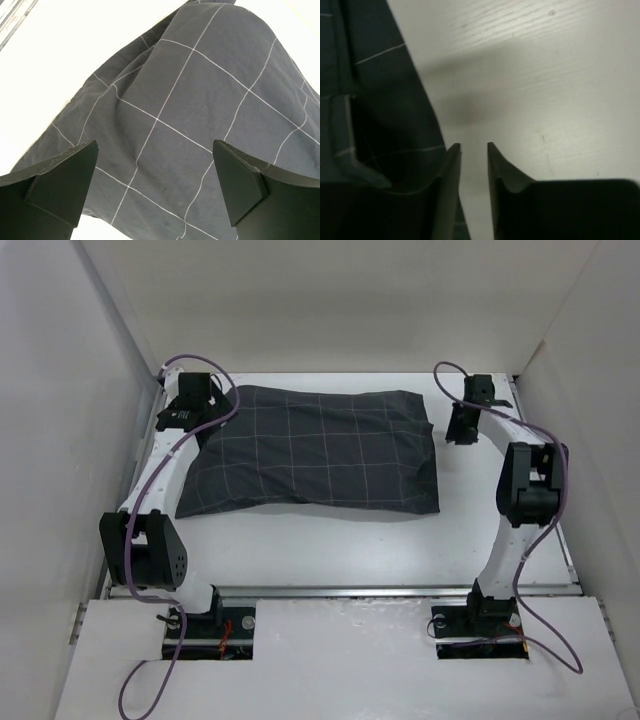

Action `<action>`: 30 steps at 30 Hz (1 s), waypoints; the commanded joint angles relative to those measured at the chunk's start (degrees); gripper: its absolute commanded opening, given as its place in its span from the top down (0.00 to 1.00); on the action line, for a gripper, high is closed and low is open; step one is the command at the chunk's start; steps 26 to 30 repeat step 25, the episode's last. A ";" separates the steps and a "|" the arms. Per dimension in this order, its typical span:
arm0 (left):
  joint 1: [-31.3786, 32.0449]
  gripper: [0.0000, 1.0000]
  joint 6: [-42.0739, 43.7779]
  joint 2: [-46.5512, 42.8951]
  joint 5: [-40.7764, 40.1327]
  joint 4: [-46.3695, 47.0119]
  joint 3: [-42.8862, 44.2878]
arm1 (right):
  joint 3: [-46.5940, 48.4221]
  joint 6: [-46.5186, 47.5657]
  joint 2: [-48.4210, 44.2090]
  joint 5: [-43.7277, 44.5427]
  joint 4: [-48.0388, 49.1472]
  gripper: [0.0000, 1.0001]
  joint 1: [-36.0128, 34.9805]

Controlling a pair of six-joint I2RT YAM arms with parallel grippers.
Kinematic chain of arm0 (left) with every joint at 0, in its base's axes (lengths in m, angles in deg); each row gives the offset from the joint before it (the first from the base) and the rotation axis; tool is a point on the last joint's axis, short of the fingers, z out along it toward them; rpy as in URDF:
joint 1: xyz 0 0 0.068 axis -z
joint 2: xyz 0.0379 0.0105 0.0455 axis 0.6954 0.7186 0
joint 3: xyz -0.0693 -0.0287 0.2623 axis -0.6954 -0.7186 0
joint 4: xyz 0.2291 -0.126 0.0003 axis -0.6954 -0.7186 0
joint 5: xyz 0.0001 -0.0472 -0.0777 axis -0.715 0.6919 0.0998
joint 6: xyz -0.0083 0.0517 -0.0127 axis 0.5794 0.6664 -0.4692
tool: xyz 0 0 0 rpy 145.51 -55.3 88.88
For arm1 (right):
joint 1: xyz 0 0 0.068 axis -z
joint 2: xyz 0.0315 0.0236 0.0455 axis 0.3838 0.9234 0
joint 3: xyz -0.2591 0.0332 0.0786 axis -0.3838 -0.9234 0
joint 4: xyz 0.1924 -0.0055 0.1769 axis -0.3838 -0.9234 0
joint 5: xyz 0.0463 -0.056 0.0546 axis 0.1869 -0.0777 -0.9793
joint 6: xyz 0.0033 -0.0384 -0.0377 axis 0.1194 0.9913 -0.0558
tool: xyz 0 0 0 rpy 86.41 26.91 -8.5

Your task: Put the pillow into the pillowcase

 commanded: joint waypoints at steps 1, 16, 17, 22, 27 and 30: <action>-0.21 0.00 1.14 -3.43 0.91 1.52 1.95 | 0.28 1.64 -15.96 -1.94 5.32 0.62 -1.05; 7.35 0.00 2.11 -20.66 0.91 7.94 -8.17 | -20.64 0.93 -50.78 -13.01 15.51 0.00 -6.68; 8.04 0.00 2.11 -20.66 0.91 7.94 -8.78 | -21.17 0.15 -51.31 -13.02 15.52 0.00 -6.68; 9.98 0.00 1.06 -22.42 -0.31 6.89 -9.84 | -21.87 1.80 -51.32 -14.94 13.24 0.00 -7.21; 11.12 0.00 1.05 -22.42 -1.80 6.28 -10.37 | -22.67 2.51 -50.79 -15.93 13.94 0.00 -7.21; 11.12 0.00 1.05 -22.42 -1.80 6.28 -10.37 | -22.67 2.51 -50.79 -15.93 13.94 0.00 -7.21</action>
